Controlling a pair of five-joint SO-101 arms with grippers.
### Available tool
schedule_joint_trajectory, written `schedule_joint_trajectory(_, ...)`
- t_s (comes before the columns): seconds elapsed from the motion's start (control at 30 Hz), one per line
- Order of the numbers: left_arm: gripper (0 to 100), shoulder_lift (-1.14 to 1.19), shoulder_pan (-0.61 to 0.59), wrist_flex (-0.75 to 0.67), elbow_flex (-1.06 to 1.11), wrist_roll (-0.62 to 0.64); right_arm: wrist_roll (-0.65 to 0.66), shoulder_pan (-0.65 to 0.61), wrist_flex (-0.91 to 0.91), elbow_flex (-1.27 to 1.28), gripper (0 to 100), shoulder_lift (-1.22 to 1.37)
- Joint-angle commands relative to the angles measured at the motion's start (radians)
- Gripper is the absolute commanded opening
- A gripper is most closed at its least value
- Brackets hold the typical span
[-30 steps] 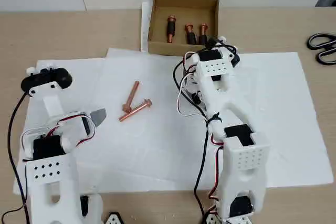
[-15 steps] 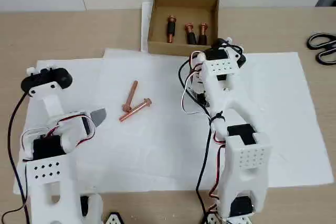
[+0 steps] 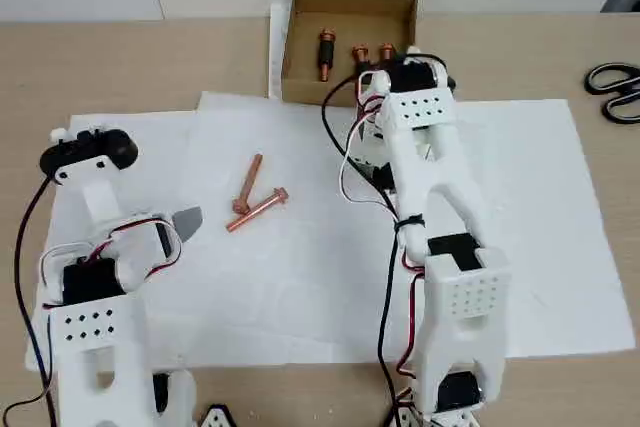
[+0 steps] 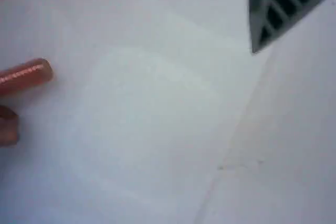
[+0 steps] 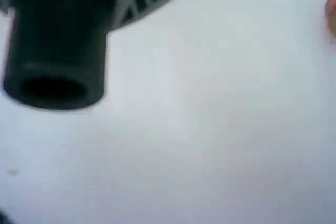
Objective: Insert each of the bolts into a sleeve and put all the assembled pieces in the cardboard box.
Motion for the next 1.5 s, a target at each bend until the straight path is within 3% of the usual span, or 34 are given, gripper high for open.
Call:
schedule_joint_trajectory(0.0, 32, -0.018, 0.003, 0.005, -0.018, -0.003, 0.072, 0.007, 0.022, -0.038, 0.4, -0.176)
schedule_joint_trajectory(0.13, 32, -0.018, 0.003, 0.005, -0.018, -0.003, 0.232, -0.004, 0.022, 0.057, 0.4, -0.232)
schedule_joint_trajectory(0.33, 32, -0.017, 0.003, 0.005, -0.018, -0.003, 0.588, -0.016, 0.022, 0.163, 0.4, -0.344)
schedule_joint_trajectory(0.5, 32, -0.017, 0.003, 0.005, -0.018, -0.003, 0.575, -0.016, -0.027, 0.295, 0.6, -0.526)
schedule_joint_trajectory(0.9, 32, -0.018, 0.003, 0.005, -0.002, -0.003, 0.620, -0.015, -0.590, 0.944, 0.4, -0.690)
schedule_joint_trajectory(1.17, 32, -0.018, 0.003, 0.005, -0.002, -0.003, 0.615, -0.015, -0.611, 0.964, 1.0, -0.608)
schedule_joint_trajectory(1.33, 32, -0.017, 0.003, 0.005, -0.002, -0.003, 0.617, -0.016, -0.604, 0.965, 12.1, -0.575)
schedule_joint_trajectory(1.47, 32, -0.017, 0.003, 0.005, -0.002, -0.003, 0.618, -0.018, -0.605, 0.965, 12.9, -0.575)
